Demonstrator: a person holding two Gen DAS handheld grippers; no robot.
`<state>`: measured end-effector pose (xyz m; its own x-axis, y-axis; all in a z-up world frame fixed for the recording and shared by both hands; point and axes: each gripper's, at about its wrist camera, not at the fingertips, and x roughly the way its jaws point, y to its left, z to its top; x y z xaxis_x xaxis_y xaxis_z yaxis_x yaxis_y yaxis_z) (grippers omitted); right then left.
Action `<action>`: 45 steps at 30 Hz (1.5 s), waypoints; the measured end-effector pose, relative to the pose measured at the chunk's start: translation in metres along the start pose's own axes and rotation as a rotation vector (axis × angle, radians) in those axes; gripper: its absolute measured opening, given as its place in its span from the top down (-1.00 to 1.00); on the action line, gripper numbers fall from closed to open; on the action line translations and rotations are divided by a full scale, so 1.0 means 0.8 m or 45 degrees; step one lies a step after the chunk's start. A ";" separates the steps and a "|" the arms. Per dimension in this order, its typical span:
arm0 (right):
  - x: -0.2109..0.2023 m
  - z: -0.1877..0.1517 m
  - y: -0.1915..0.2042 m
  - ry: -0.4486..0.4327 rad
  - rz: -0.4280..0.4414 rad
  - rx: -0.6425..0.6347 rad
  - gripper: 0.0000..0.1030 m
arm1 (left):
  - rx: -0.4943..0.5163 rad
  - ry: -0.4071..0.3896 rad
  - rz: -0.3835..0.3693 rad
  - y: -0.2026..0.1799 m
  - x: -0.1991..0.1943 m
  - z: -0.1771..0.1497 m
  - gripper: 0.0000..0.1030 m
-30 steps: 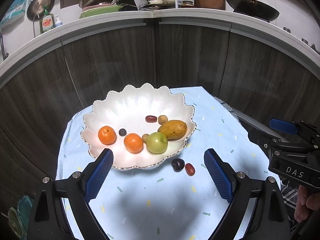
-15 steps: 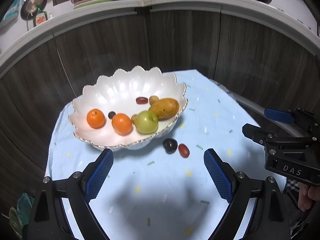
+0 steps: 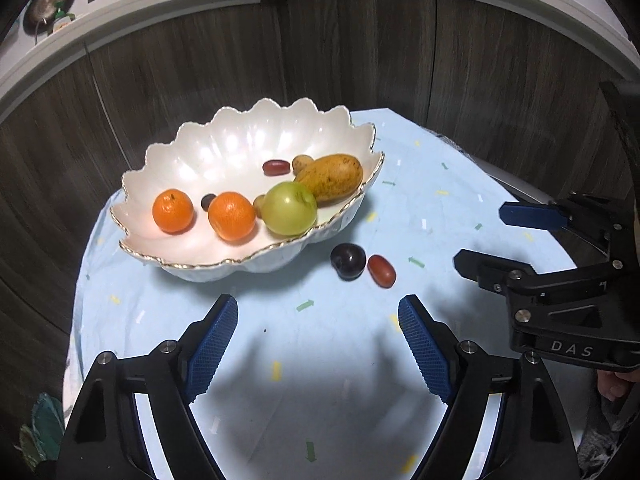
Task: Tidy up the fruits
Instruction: 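Grasp the small red date with the right tool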
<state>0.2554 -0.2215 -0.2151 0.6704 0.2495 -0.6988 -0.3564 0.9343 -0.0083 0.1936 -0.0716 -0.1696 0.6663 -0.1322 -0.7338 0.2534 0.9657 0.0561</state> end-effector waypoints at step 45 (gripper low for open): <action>0.058 0.005 -0.022 0.054 0.030 0.127 0.66 | 0.001 0.034 -0.061 -0.018 0.061 0.003 -0.43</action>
<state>0.2955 -0.2256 -0.2441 0.6339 0.2626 -0.7275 -0.3039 0.9495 0.0780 0.2245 -0.0925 -0.2048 0.6342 -0.1722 -0.7537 0.2854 0.9582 0.0212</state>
